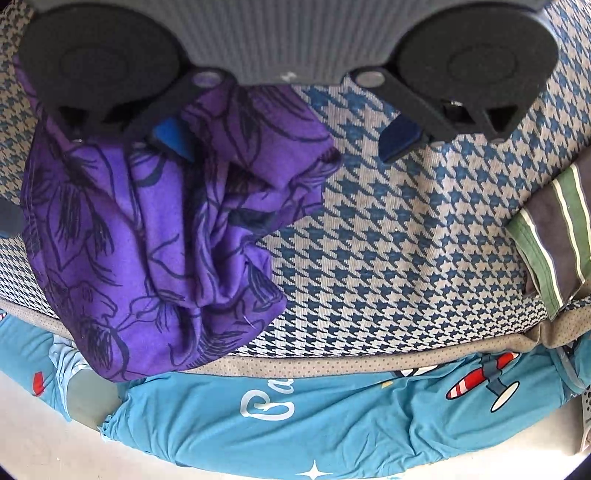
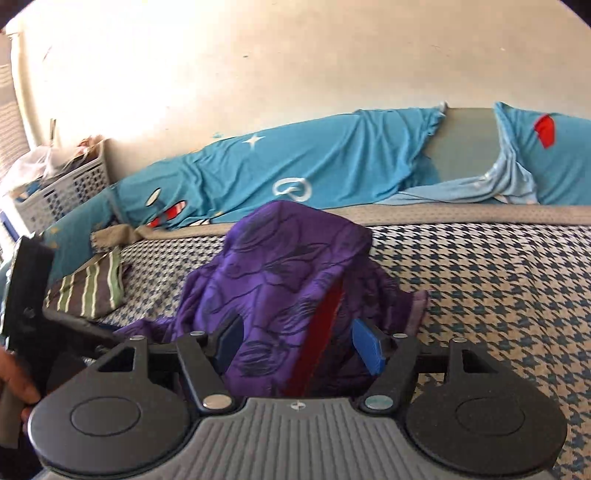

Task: Fold clothes
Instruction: 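Lift the garment with the right gripper while the left gripper grasps purple fabric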

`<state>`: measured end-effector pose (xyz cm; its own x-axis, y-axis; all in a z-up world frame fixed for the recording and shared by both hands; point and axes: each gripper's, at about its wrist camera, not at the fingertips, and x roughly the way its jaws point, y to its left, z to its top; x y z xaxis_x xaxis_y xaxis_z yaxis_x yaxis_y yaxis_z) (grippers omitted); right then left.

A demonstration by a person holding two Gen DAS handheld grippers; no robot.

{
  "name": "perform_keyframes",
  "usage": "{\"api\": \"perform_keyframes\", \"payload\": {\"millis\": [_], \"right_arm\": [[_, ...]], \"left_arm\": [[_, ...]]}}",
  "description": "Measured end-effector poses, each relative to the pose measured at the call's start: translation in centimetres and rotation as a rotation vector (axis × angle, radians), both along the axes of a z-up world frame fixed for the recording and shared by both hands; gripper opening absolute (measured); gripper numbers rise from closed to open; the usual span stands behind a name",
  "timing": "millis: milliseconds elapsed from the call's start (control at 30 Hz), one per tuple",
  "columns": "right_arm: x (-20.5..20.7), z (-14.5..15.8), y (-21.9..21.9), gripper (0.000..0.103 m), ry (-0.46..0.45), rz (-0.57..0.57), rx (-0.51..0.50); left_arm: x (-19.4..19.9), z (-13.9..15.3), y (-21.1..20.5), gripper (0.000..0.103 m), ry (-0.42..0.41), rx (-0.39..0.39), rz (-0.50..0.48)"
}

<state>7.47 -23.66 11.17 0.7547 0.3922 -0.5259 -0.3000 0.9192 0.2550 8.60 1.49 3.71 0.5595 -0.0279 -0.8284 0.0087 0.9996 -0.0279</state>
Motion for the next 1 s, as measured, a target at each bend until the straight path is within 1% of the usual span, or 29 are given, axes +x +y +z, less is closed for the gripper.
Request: {"api": "perform_keyframes", "payload": {"millis": [100, 167, 233, 300, 333, 367, 433, 467, 500, 567, 633, 700, 767, 867, 1000], "right_arm": [[0.5, -0.7, -0.5, 0.072, 0.054, -0.021, 0.077], [1.2, -1.2, -0.2, 0.075, 0.088, -0.010, 0.119], [1.4, -1.9, 0.4, 0.075, 0.099, -0.014, 0.125], [1.5, -2.2, 1.1, 0.074, 0.094, -0.016, 0.102], [1.4, -2.2, 1.5, 0.065, 0.085, -0.009, 0.091], [1.2, -2.2, 1.8, 0.054, 0.075, 0.000, 0.079], [0.9, -2.0, 2.4, 0.045, 0.051, 0.011, 0.050], [0.6, -1.8, 2.6, 0.038, 0.032, 0.012, 0.035], [0.4, -1.6, 2.8, 0.034, 0.013, 0.013, 0.022], [-0.2, -1.0, 3.1, 0.023, -0.025, 0.020, 0.002], [-1.0, -0.3, 3.4, 0.018, -0.067, 0.049, -0.001], [-1.8, 0.2, 3.7, 0.016, -0.106, 0.087, 0.003], [-2.6, 0.5, 4.2, 0.015, -0.131, 0.137, 0.016], [-3.7, 0.9, 5.2, 0.015, -0.149, 0.226, 0.045], [-5.3, 1.0, 7.0, 0.015, -0.164, 0.343, 0.036]], "left_arm": [[-0.2, -0.1, 0.1, 0.103, 0.008, -0.003, -0.007], [-0.2, -0.1, 0.0, 0.103, 0.016, -0.005, -0.010], [-0.3, -0.1, 0.1, 0.103, 0.022, -0.009, -0.011], [-0.3, 0.0, 0.1, 0.103, 0.018, -0.016, -0.004], [-0.3, 0.1, 0.1, 0.103, 0.014, -0.019, -0.002], [-0.3, 0.2, 0.1, 0.103, 0.009, -0.020, 0.001], [-0.4, 0.5, 0.1, 0.103, -0.009, -0.009, 0.006], [-0.4, 0.7, 0.1, 0.103, -0.021, -0.001, 0.008], [-0.5, 1.0, 0.2, 0.103, -0.036, 0.005, 0.013], [-0.5, 1.9, 0.6, 0.103, -0.075, 0.009, 0.037], [-0.6, 2.8, 1.3, 0.103, -0.120, -0.001, 0.075], [-0.8, 3.7, 2.3, 0.103, -0.160, -0.018, 0.120], [-1.1, 4.7, 3.4, 0.103, -0.203, -0.058, 0.162], [-1.8, 6.2, 5.1, 0.103, -0.270, -0.128, 0.201], [-2.7, 7.4, 6.3, 0.103, -0.342, -0.162, 0.241]]}}
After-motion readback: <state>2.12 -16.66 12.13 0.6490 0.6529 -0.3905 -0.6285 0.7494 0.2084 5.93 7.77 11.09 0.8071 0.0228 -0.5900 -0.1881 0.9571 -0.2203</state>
